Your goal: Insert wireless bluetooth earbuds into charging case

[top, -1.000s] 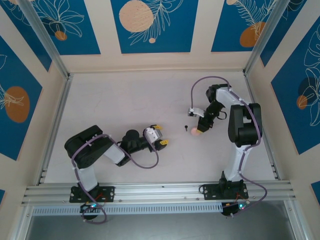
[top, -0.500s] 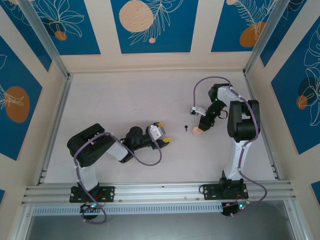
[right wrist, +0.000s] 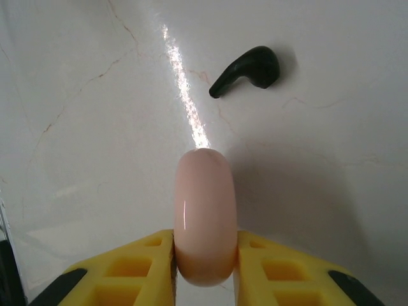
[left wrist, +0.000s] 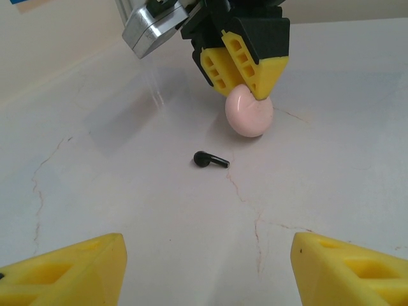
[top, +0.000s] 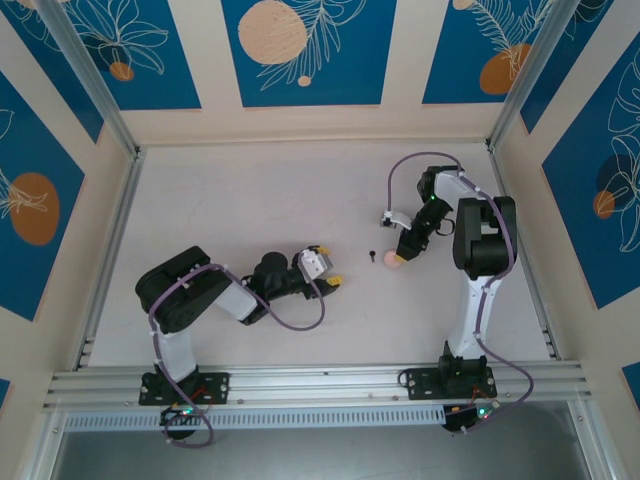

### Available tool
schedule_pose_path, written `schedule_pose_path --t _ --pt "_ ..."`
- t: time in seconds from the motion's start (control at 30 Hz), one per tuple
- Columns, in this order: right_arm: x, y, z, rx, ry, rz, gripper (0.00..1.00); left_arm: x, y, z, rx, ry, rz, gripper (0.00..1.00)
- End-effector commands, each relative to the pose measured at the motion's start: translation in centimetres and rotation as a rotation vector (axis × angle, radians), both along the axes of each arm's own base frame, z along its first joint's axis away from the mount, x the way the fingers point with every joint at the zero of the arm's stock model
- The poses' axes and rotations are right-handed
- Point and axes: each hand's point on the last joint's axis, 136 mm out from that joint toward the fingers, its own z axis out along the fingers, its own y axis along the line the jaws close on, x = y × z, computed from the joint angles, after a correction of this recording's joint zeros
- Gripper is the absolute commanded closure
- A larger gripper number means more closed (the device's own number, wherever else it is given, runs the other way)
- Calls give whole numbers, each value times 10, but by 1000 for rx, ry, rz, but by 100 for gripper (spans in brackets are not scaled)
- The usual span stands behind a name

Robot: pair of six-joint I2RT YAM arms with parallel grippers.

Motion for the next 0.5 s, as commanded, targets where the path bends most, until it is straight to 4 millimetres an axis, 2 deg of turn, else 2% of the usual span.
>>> schedule_pose_path --t 0.0,0.47 --pt "3 4 2 38 15 -6 73 2 -6 -2 13 -22 -11 32" --pt "18 0 -4 38 -6 -26 63 6 -10 -6 26 -11 -13 32"
